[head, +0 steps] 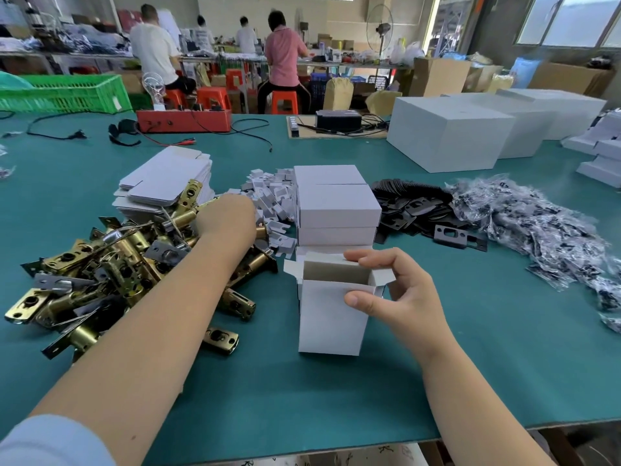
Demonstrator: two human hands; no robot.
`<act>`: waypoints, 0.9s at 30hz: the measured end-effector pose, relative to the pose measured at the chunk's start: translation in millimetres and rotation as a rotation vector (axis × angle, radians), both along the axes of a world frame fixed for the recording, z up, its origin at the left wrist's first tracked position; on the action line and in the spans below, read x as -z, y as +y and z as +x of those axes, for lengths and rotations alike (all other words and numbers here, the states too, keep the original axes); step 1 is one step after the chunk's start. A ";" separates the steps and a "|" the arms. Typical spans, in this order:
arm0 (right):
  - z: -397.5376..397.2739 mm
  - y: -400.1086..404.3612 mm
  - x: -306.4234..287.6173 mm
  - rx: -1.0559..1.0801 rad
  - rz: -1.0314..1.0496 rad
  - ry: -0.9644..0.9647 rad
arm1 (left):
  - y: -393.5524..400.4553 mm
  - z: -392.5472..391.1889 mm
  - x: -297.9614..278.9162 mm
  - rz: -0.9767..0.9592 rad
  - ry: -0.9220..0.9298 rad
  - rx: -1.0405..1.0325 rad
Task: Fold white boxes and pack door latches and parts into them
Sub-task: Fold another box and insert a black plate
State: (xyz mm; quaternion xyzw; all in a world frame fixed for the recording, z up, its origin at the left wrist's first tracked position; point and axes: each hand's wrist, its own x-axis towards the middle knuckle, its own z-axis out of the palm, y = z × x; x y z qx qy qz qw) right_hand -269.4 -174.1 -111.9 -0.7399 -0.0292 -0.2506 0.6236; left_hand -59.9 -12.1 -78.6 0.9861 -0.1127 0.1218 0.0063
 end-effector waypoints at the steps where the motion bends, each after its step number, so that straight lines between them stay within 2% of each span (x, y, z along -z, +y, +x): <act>1: 0.3 0.3 0.3 0.003 -0.003 -0.001 | 1.1 1.3 -0.9 -0.030 0.009 -0.008; 10: 1.0 1.4 0.0 0.012 -0.004 0.003 | 5.9 7.7 -10.8 -0.327 0.196 0.065; 14: 0.5 2.1 -0.5 0.021 -0.014 0.008 | 4.7 -1.8 -7.2 -0.384 0.103 0.115; 16: 0.6 2.7 -0.4 0.021 -0.011 0.009 | 3.6 -6.0 -7.0 -0.249 0.033 0.143; 20: 0.5 3.1 -0.4 0.030 -0.016 0.004 | -0.1 -10.2 -12.1 0.182 0.145 0.156; 22: 0.2 3.2 -0.3 0.030 -0.013 0.002 | -0.7 -10.0 -13.6 0.237 0.142 0.121; 27: 0.2 3.3 0.4 0.027 -0.008 0.007 | 1.4 -5.9 -11.0 0.169 0.177 0.166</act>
